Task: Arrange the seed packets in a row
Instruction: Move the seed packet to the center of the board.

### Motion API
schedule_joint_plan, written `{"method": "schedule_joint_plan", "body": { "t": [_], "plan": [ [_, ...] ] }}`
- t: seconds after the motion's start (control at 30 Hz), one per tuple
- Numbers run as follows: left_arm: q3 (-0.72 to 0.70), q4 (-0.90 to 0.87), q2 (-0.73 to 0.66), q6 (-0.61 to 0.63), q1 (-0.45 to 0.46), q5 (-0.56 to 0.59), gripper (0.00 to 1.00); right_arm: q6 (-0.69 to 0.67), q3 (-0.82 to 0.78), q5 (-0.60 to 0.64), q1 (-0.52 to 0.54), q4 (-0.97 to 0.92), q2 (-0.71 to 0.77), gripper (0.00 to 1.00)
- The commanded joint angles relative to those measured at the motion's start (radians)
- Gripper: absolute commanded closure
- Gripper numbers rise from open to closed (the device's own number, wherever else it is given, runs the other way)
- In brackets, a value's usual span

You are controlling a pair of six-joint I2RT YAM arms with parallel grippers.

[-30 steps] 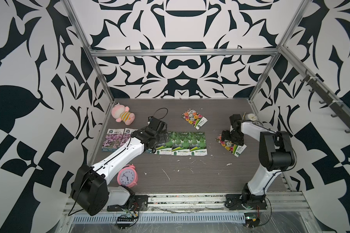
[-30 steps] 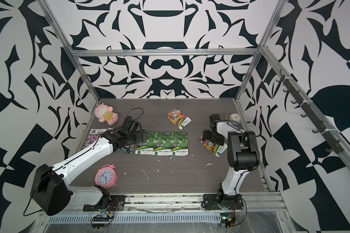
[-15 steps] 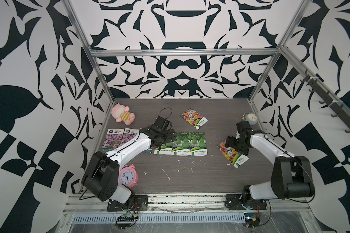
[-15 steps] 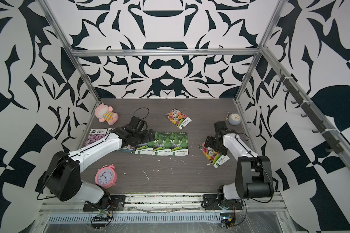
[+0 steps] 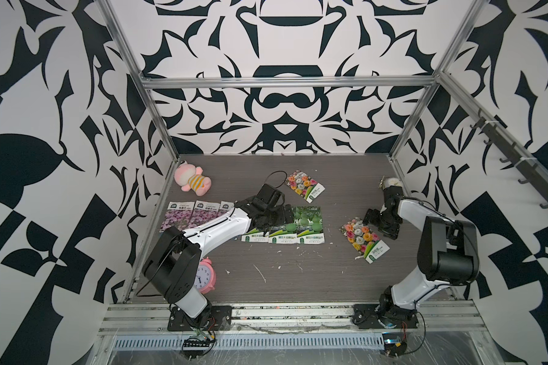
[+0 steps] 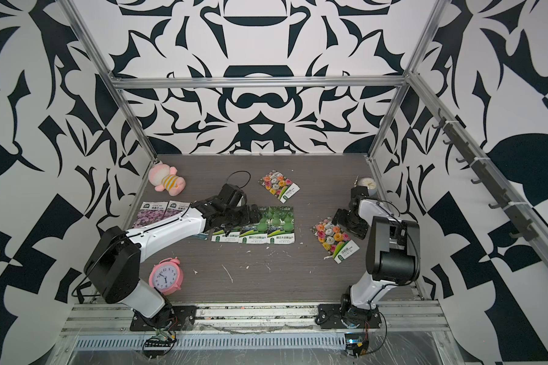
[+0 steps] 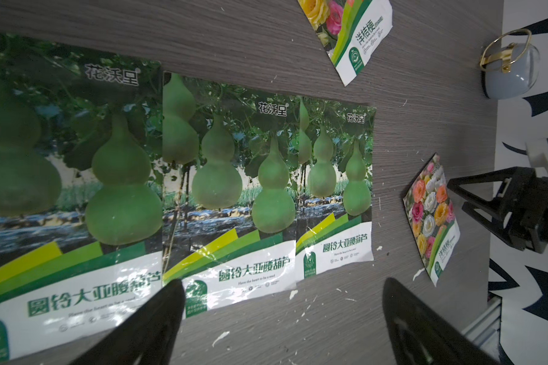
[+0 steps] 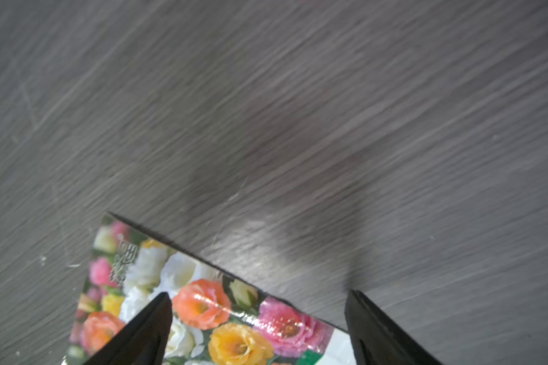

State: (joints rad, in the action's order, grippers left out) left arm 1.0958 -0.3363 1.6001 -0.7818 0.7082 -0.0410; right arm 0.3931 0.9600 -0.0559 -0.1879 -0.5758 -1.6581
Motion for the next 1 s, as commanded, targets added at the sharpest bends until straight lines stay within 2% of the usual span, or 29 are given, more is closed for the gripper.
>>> {"method": "schedule_joint_plan", "body": {
  "t": [0.0, 0.13, 0.23, 0.33, 0.53, 0.73, 0.97],
  "plan": [
    [0.027, 0.001, 0.016, 0.026, 0.001, -0.016, 0.01, 0.008, -0.023, 0.014, -0.007, -0.002, 0.006, 0.1],
    [0.045, -0.006, 0.028, 0.039, 0.002, -0.025, 0.02, 0.039, -0.082, -0.015, -0.007, -0.014, 0.051, 0.11],
    [0.079, -0.034, 0.06, 0.015, 0.005, -0.013, 0.08, 0.062, -0.153, -0.061, -0.007, -0.024, 0.132, 0.12],
    [0.126, -0.058, 0.106, 0.014, 0.024, -0.008, 0.11, 0.097, -0.231, -0.147, -0.007, -0.009, 0.214, 0.13],
    [0.242, -0.063, 0.226, 0.016, 0.091, -0.059, 0.16, 0.174, -0.355, -0.361, -0.006, 0.047, 0.298, 0.24],
    [0.412, -0.061, 0.391, 0.018, 0.187, -0.114, 0.42, 0.185, -0.383, -0.408, -0.006, 0.073, 0.338, 0.4],
    [0.654, -0.083, 0.623, 0.091, 0.304, -0.128, 0.64, 0.154, -0.377, -0.365, -0.005, 0.094, 0.28, 0.49]
  ]
}}
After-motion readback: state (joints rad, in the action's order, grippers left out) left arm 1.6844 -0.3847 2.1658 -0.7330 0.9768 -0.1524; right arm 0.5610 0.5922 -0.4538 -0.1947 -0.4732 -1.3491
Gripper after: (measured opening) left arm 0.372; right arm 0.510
